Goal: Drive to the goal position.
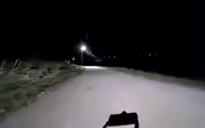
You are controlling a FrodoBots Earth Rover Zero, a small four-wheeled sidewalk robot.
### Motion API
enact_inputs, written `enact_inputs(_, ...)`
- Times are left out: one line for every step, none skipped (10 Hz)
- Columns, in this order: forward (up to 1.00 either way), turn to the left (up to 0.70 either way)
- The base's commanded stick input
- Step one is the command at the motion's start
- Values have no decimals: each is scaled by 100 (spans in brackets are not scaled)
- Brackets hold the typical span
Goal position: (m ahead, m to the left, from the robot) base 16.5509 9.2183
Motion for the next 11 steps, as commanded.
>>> enact_inputs(70,0)
enact_inputs(70,0)
enact_inputs(70,0)
enact_inputs(70,0)
enact_inputs(70,0)
enact_inputs(70,0)
enact_inputs(70,0)
enact_inputs(70,0)
enact_inputs(70,1)
enact_inputs(70,1)
enact_inputs(70,1)
